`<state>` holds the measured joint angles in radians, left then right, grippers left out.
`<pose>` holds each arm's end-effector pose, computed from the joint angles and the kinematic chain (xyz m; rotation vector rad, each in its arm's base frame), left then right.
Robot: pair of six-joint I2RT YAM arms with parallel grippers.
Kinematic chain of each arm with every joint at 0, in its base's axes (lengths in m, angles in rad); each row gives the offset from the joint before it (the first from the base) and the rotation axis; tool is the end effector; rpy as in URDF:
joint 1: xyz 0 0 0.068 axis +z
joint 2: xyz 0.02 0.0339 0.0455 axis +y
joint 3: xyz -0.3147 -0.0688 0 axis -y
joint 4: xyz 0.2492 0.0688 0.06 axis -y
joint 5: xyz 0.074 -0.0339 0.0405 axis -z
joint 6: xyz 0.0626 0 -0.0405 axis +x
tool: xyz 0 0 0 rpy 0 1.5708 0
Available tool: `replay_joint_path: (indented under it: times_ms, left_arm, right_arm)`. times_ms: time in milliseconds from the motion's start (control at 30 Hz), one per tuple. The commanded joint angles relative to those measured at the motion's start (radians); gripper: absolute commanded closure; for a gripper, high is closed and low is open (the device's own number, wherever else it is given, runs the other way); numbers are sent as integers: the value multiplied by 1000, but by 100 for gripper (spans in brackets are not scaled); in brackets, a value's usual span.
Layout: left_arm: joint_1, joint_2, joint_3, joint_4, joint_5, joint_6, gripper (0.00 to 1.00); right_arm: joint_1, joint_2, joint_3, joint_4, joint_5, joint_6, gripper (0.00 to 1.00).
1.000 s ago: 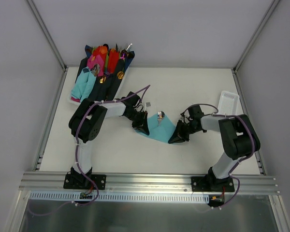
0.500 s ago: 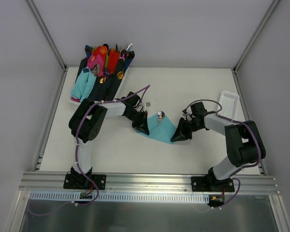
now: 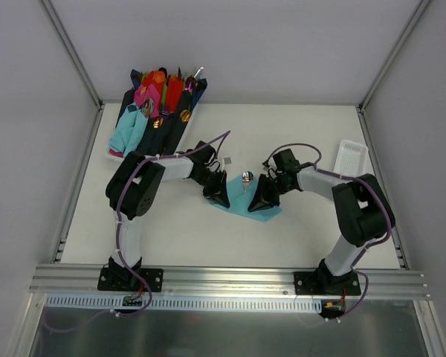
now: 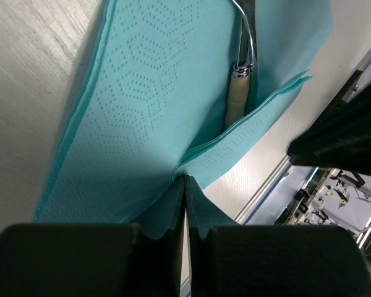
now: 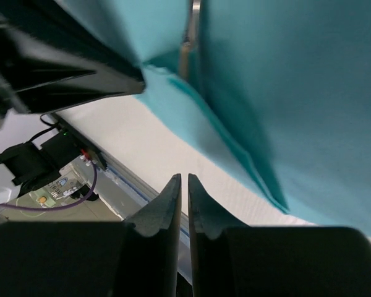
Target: Place the utensils on the paper napkin and roll it up
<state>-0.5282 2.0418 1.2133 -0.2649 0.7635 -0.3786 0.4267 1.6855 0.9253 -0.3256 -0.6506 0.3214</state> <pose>0.3498 -0.2542 0.1450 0.4760 2.7371 -1.2926 0.2899 0.1734 0.1884 -0.3700 2.7058 1.1004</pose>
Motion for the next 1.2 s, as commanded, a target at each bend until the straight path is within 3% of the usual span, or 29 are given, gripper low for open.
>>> replay_joint_path:
  times_ms: [0, 533, 1167]
  left_arm:
    - [10, -11, -1, 0, -4, 3, 98]
    - [5, -204, -70, 62, 126, 27, 89]
    - [-9, -28, -53, 58, 93, -34, 90]
  right_arm:
    - [-2, 45, 4, 5, 37, -8, 89]
    - [-3, 141, 6, 10, 83, -59, 90]
    - [-2, 149, 3, -3, 83, -70, 90]
